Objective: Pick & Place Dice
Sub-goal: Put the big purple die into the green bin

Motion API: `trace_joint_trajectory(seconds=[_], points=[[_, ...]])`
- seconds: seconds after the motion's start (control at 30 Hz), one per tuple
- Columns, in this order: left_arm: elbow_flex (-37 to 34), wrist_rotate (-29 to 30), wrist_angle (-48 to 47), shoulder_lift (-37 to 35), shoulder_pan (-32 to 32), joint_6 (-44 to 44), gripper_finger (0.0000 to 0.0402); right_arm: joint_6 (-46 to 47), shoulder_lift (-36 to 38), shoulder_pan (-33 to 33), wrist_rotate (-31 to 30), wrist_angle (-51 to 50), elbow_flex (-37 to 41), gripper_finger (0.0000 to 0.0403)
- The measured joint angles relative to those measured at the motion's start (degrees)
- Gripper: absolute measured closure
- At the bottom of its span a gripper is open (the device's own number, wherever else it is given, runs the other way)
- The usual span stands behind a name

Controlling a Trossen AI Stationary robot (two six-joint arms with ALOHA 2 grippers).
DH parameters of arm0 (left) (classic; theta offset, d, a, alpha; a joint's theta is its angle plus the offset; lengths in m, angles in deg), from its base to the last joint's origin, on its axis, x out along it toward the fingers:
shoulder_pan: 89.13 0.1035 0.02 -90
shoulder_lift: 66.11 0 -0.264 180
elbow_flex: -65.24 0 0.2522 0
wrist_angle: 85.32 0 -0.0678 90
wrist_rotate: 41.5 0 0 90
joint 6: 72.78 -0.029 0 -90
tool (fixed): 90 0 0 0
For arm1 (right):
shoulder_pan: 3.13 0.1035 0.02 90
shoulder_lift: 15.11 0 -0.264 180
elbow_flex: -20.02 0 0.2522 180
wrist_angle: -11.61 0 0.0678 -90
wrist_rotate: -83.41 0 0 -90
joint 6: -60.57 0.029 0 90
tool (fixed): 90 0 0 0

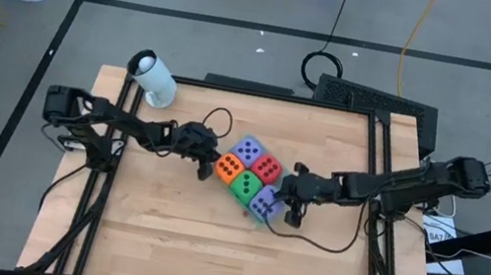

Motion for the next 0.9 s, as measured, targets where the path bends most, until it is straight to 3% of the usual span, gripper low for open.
trace_joint_trajectory(seconds=[0.57,0.73,0.9], points=[[2.12,-0.56,0.73,2.61,-2.26,-0.19,0.0378,-0.52,-3.28,1.69,-1.57,5.09,-0.09,0.0403],[2.12,-0.33,0.8,2.61,-2.63,0.05,0.0378,-3.34,-2.99,3.67,-6.65,5.38,0.02,0.0403],[2.1,0.61,0.86,2.61,-2.63,-0.19,0.0378,-6.45,-2.98,5.12,-7.19,8.56,0.1,0.0403]])
